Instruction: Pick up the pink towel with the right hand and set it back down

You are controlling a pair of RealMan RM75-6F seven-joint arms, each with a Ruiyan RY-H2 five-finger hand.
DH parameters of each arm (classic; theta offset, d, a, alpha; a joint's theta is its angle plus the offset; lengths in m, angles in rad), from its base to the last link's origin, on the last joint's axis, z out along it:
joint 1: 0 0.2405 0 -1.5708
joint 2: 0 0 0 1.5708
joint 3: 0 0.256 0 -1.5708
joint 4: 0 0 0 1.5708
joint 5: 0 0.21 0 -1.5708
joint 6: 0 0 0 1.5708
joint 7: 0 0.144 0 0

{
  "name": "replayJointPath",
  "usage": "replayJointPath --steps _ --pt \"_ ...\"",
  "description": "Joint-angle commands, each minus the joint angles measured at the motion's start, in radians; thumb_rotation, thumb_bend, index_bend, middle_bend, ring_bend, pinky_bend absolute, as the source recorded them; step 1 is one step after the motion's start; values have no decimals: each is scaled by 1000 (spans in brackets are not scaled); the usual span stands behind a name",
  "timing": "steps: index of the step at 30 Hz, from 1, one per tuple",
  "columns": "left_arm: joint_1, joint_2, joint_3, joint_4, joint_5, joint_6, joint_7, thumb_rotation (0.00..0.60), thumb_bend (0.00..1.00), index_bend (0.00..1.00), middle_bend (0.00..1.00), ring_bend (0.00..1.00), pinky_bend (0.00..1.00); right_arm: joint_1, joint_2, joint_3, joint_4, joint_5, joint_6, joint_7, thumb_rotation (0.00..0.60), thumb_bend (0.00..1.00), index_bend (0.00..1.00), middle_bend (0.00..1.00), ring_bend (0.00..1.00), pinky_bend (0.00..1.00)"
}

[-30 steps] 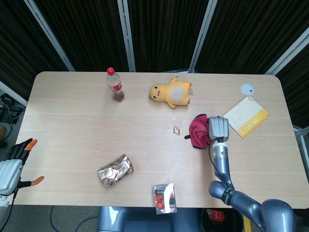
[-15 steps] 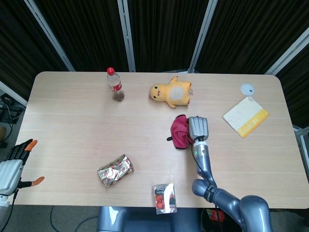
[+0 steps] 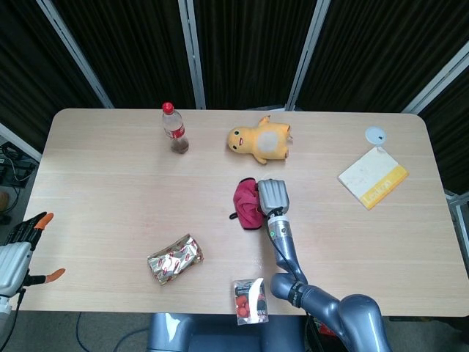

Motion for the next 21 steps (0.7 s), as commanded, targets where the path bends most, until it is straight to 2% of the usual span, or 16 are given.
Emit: replayJointPath --steps 1,12,21 --pt "3 1 1 1 1 4 1 600 0 0 0 0 0 10 -12 -3 12 -12 1 7 600 198 750 628 504 692" --pt "9 6 0 -2 -8 9 0 600 0 0 0 0 0 -26 13 -10 55 -15 12 -2 600 199 750 628 505 691" --pt "8 9 -1 -8 -12 3 1 600 0 0 0 0 0 -113 116 -21 15 -17 57 -13 600 200 750 628 505 692"
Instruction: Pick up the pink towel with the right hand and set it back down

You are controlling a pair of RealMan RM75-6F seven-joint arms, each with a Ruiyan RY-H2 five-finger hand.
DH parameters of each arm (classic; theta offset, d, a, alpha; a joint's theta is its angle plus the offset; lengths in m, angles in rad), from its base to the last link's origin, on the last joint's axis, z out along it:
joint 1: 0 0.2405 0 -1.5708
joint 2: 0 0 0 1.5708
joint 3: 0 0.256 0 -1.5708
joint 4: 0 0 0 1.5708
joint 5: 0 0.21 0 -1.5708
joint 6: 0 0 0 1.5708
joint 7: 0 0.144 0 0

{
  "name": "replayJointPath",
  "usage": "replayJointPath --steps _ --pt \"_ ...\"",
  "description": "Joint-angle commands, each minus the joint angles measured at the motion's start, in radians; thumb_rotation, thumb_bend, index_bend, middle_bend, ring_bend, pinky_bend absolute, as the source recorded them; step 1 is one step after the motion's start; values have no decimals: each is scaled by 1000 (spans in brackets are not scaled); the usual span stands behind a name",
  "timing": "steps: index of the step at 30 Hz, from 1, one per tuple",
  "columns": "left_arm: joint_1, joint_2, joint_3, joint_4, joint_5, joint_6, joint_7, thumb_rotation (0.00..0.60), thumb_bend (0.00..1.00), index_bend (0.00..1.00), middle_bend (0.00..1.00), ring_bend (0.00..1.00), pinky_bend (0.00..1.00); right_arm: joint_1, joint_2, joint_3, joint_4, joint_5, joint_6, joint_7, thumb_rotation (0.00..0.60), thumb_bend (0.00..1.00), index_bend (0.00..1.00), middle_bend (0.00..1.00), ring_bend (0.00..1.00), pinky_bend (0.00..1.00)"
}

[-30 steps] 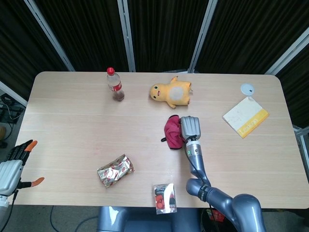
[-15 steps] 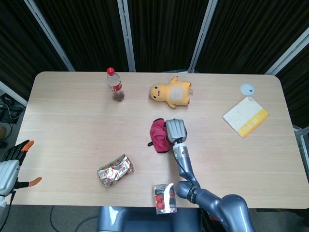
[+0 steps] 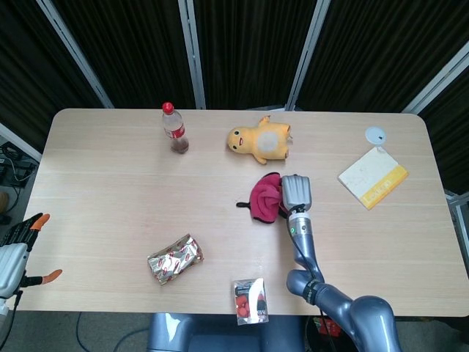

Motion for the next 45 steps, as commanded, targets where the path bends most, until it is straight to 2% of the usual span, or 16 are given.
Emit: replayJointPath --steps 1,11,18,23,40,42,45 --pt "0 1 -1 1 -1 0 -2 600 0 0 0 0 0 -31 41 -1 -26 3 17 -7 600 200 750 628 505 692" --pt "-6 4 -3 3 -6 -13 -12 600 0 0 0 0 0 -113 175 -1 -113 21 61 -49 600 203 751 628 504 691" --pt "-7 3 -4 2 -10 -18 -12 600 0 0 0 0 0 -142 223 -2 -161 32 76 -58 600 206 751 628 505 692" --pt "-9 2 -2 0 -6 -21 -7 600 0 0 0 0 0 -153 221 -19 -191 32 71 -58 600 207 750 628 504 691" --pt "-5 4 1 10 11 -12 -25 600 0 0 0 0 0 -126 107 -66 -303 -30 105 -3 600 208 750 628 505 691" --pt "-4 5 0 13 9 -9 -30 600 0 0 0 0 0 -124 115 -73 -315 -46 115 -10 600 207 750 628 505 692" --pt "-5 9 -1 15 8 -13 -41 600 0 0 0 0 0 -135 174 -92 -375 -78 135 -44 600 207 750 628 505 691"
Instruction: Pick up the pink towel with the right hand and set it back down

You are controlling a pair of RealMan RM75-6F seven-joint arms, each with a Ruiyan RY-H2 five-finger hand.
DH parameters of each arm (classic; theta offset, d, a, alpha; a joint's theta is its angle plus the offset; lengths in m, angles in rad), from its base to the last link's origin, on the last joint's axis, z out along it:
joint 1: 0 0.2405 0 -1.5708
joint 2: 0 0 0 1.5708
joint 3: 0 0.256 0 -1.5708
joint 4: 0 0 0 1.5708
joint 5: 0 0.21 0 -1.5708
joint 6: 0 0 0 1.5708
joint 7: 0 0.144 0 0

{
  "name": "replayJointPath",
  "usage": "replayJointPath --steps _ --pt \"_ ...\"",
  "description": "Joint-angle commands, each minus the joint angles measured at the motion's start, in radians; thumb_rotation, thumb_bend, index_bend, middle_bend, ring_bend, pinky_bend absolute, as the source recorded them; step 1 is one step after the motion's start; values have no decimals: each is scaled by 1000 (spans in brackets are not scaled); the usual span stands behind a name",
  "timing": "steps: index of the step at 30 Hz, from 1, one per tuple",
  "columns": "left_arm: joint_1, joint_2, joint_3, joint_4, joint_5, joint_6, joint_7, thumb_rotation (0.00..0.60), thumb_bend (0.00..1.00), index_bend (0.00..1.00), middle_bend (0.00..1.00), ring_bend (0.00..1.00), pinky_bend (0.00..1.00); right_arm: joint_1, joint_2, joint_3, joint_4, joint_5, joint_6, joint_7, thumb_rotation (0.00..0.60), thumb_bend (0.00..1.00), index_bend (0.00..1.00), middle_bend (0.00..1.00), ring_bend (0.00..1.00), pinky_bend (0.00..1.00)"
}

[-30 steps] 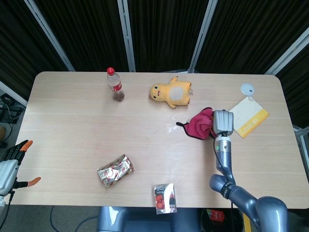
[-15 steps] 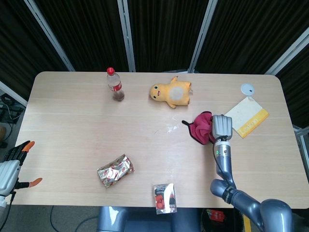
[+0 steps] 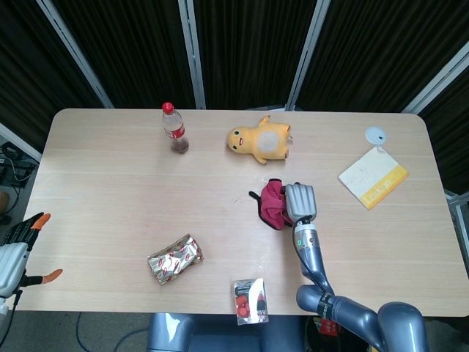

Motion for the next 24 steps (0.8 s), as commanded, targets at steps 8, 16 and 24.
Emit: replayJointPath --steps 8,16,24 --pt "-1 0 4 1 12 0 3 600 0 0 0 0 0 -75 224 -43 -244 -55 75 -75 600 208 751 628 505 691" --pt "0 -18 4 8 30 16 31 600 0 0 0 0 0 -187 470 -88 -503 -101 169 -105 600 208 750 628 504 692" --pt "4 -40 10 20 69 43 71 600 0 0 0 0 0 -252 598 -98 -633 -99 220 -97 600 207 750 626 499 691"
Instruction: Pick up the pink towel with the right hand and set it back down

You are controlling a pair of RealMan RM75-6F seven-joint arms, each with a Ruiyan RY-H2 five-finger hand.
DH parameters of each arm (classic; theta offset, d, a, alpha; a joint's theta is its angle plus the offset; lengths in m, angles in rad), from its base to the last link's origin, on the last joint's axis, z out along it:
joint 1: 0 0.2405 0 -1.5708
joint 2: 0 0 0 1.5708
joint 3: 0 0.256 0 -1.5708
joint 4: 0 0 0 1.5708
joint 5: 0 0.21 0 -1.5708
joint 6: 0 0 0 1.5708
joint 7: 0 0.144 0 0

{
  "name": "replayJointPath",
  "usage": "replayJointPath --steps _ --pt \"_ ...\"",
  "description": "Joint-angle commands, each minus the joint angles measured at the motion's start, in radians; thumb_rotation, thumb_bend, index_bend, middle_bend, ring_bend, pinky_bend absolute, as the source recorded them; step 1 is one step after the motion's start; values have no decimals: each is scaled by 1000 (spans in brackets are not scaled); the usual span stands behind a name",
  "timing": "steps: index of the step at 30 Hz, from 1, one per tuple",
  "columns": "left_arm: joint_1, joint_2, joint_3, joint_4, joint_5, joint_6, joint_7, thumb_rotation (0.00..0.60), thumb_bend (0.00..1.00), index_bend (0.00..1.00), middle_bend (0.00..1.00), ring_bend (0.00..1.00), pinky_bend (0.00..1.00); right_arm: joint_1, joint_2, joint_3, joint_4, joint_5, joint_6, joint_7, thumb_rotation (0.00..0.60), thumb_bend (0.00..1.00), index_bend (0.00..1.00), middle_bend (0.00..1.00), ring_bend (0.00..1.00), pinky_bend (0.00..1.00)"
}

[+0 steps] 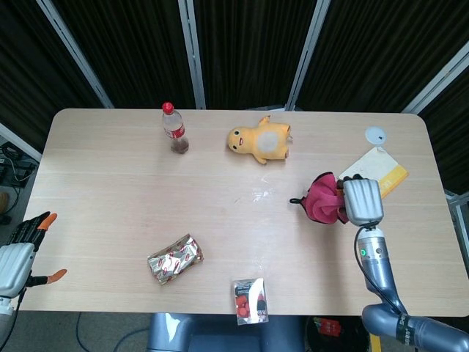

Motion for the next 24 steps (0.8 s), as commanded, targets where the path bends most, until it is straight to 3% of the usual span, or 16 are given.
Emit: replayJointPath --steps 1,5,8,10,13,16,24 --pt "3 -10 3 7 13 10 9 600 0 0 0 0 0 -34 49 -13 -50 -7 26 10 600 208 748 623 496 691" --pt "4 -17 4 14 14 13 17 600 0 0 0 0 0 -69 104 -39 -116 3 17 40 600 207 701 572 438 690" --pt "4 -19 3 17 16 17 21 600 0 0 0 0 0 -77 122 -64 -120 -26 17 31 600 206 556 407 299 685" --pt "5 -24 1 25 27 28 22 600 0 0 0 0 0 -82 131 -81 -131 -21 0 29 600 181 411 266 157 603" --pt "8 -29 1 33 30 36 19 600 0 0 0 0 0 -85 149 -88 -156 5 -12 0 600 79 276 122 16 419" --pt "9 -29 -1 36 30 40 16 600 0 0 0 0 0 -92 161 -87 -175 26 -3 -26 600 11 211 57 0 330" --pt "10 -28 1 37 35 42 13 600 0 0 0 0 0 -142 225 -100 -218 2 56 11 600 1 161 19 0 302"
